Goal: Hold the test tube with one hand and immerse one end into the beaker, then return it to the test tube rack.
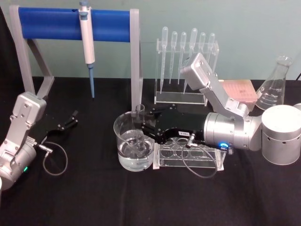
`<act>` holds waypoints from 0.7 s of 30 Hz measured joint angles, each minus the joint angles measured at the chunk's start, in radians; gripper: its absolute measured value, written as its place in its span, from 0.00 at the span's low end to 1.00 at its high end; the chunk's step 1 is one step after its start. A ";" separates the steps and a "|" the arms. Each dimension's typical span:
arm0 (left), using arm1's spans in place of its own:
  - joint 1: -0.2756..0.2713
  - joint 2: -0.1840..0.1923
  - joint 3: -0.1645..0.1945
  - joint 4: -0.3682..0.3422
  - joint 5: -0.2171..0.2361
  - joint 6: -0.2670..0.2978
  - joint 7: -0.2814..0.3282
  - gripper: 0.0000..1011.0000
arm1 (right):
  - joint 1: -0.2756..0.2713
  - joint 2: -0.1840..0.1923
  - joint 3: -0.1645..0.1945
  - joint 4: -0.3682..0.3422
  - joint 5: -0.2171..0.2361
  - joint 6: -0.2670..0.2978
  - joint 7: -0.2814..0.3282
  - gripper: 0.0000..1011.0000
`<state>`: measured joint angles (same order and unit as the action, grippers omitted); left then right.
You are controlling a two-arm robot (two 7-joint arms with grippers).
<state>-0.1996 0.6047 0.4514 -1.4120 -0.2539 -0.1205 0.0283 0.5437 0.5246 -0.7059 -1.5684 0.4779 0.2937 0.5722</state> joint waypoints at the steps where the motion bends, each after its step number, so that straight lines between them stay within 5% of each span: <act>1: 0.000 0.000 0.000 0.000 0.000 0.000 0.000 0.99 | 0.000 0.000 0.000 0.000 0.000 0.000 0.000 0.23; 21: 0.000 0.000 0.000 0.000 0.000 0.000 0.000 0.99 | 0.002 0.001 -0.001 -0.001 0.002 0.000 0.000 0.23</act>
<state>-0.1995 0.6047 0.4513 -1.4120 -0.2539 -0.1205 0.0283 0.5456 0.5257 -0.7071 -1.5699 0.4796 0.2933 0.5722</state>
